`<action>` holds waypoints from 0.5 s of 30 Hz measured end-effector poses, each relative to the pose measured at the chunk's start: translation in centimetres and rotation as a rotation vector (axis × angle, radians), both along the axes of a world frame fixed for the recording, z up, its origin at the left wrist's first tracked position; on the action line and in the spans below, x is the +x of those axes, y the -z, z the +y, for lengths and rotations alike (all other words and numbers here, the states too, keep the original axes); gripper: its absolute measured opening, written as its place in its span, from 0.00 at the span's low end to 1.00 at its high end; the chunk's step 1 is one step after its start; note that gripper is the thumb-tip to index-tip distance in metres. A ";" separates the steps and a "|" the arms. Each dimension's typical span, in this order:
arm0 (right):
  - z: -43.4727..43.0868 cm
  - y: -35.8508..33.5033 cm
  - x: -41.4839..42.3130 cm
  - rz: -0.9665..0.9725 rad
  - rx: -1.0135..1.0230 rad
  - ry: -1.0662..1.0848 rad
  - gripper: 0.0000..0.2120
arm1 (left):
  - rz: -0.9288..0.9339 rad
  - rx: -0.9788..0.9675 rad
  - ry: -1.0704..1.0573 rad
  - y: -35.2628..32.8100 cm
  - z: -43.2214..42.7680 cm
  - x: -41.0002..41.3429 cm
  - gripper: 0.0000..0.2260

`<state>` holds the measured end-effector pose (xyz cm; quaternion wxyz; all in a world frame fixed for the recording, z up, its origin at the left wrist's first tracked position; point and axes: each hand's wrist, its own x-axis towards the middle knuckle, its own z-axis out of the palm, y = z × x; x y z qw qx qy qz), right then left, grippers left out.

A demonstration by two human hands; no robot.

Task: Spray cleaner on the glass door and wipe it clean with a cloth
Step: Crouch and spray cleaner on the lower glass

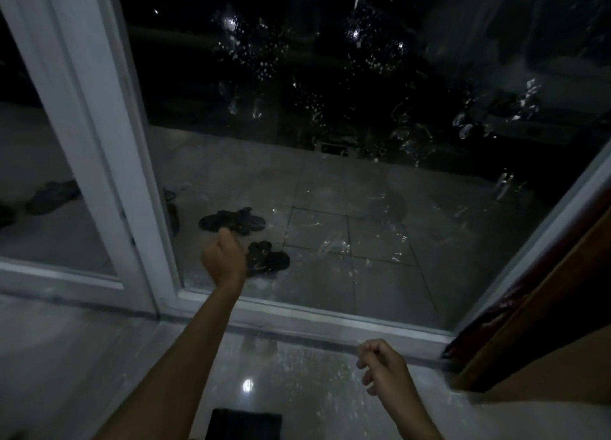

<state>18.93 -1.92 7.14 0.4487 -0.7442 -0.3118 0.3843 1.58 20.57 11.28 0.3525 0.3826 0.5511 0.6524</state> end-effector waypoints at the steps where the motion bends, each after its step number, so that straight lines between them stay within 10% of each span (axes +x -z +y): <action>1: 0.1 0.3 0.0 0.002 -0.006 -0.002 0.11 | -0.005 0.005 -0.011 0.4 0.2 -0.1 0.19; 15: -0.6 4.7 0.5 0.032 -0.065 0.016 0.09 | -0.053 -0.042 -0.007 2.5 0.6 0.4 0.19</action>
